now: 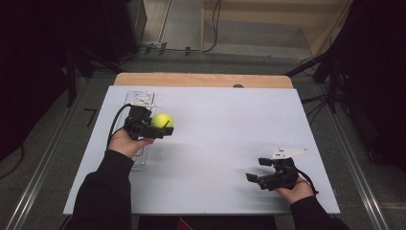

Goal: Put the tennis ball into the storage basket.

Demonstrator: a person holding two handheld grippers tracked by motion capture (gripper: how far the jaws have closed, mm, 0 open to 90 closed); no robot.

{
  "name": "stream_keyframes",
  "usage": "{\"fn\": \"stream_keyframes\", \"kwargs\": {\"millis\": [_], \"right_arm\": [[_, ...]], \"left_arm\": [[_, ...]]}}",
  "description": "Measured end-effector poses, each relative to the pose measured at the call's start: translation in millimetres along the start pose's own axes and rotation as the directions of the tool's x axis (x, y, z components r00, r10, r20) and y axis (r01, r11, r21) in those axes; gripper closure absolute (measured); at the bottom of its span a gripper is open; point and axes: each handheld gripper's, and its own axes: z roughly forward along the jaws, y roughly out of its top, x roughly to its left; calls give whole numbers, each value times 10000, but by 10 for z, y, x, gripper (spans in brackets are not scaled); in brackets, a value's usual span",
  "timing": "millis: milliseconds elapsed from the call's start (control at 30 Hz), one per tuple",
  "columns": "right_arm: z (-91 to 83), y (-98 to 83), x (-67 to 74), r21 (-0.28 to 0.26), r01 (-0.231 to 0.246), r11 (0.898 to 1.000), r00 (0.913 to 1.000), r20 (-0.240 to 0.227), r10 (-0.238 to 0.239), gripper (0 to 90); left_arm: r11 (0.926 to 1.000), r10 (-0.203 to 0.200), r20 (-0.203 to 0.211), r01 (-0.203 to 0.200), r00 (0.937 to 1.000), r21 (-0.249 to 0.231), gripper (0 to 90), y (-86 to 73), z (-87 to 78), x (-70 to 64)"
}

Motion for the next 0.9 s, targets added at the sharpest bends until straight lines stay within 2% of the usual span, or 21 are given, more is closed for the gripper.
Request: {"fn": "stream_keyframes", "kwargs": {"millis": [467, 633, 733, 900], "right_arm": [[-2, 0, -4, 4, -32, 10000, 10000, -13, 32, 126], [-3, -1, -3, -5, -25, 10000, 10000, -22, 25, 126], [-6, -2, -3, -31, -6, 10000, 10000, -23, 6, 126], [-6, -2, -3, -25, 0, 10000, 10000, -24, 0, 126]], "left_arm": [[9992, -371, -432, 363, 9984, -192, 269, -15, -122, 145], [9986, -468, -616, 451, 9970, -280, 269, -20, -169, 189], [9983, -518, -861, 493, 9949, -299, 269, -18, -196, 206], [9972, -689, -975, 656, 9928, -373, 269, -21, -239, 253]]}}
